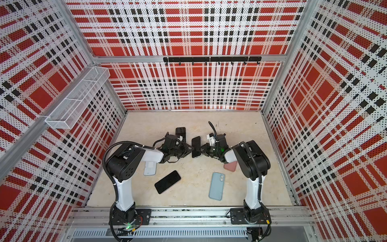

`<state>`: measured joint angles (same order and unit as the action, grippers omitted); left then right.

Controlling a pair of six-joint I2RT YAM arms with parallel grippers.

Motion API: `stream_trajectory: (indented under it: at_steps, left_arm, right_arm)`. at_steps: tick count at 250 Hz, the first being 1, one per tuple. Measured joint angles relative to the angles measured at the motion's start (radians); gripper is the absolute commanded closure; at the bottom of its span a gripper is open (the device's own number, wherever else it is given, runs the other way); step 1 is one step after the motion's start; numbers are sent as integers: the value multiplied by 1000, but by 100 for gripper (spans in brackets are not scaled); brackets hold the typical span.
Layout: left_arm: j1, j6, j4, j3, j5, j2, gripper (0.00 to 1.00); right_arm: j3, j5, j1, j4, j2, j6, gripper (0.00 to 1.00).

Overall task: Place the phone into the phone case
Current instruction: 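Lift the cased blue phone upright off the table with both grippers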

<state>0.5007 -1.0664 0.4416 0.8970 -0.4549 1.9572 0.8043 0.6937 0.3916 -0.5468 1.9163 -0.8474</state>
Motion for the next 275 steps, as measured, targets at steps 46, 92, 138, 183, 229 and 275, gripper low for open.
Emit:
stream_trajectory:
  at_steps: [46, 92, 138, 183, 229, 275]
  left_arm:
    - [-37, 44, -13, -37, 10, -171, 7]
    - [-66, 153, -62, -32, 22, -405, 1]
    - [-92, 233, -99, 0, -79, -512, 1]
    - [-84, 240, -92, 7, -237, -513, 4]
    - [-13, 205, 1, 5, -326, -513, 13]
    - [27, 128, 184, 1, -368, -502, 34]
  right_arm:
    - [-3, 8, -11, 97, -168, 88, 100]
    - [2, 51, -29, 208, -357, 212, 100]
    - [2, 118, -65, 278, -497, 253, 100]
    - [-4, 182, -94, 177, -581, 139, 100]
    - [-33, 237, -97, -81, -576, -90, 100]
    - [-53, 274, -97, -262, -536, -230, 100]
